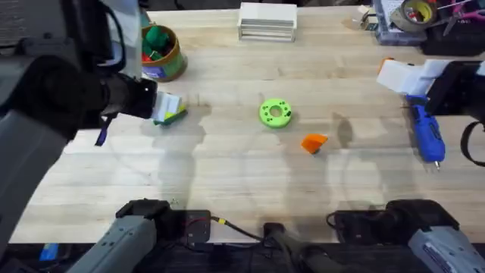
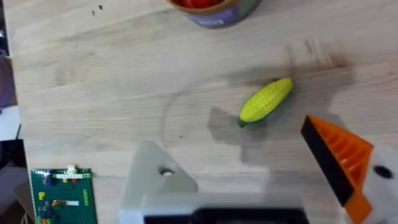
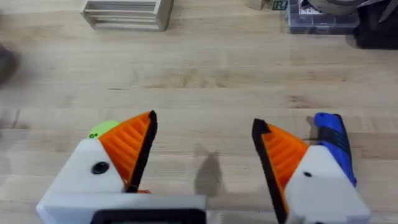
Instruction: Pick up the gripper from the table and insert it into the empty holder that is missing its gripper. Then pick up a screw, insert it into the mounting hole, and use the screwdriver to tighten it. Finally, clean up the table by picking up the vegetable and placing it into the bucket.
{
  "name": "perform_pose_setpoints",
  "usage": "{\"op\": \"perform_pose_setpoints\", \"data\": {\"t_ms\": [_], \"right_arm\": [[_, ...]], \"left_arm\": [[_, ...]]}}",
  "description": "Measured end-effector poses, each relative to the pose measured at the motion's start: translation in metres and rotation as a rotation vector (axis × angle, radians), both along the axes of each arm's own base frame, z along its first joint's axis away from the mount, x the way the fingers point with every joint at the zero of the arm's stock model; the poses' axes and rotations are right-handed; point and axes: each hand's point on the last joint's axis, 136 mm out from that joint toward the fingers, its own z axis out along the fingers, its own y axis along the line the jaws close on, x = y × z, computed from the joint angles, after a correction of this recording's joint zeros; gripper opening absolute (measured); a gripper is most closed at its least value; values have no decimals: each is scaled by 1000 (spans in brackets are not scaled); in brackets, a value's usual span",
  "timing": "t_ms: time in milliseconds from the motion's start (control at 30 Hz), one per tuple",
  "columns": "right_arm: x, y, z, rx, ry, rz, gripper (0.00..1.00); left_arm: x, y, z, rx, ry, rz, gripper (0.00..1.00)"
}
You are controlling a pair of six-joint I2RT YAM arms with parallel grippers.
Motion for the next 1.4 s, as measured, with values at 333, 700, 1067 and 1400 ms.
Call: {"op": "perform_pose_setpoints", "data": {"t_ms": [333, 700, 1067, 1400], "right_arm": [[4, 0, 7, 0, -33, 0, 991], [4, 0, 7, -1, -33, 0, 992], [4, 0, 7, -1, -33, 0, 993], [4, 0, 7, -1, -33, 0, 991]], "left_arm": [[11, -7, -61, -59, 221, 28, 993], [8, -26, -101, -163, 376, -11, 712], [9, -34, -70, -165, 259, -50, 13], [1, -86, 37, -235, -127, -274, 940]]}}
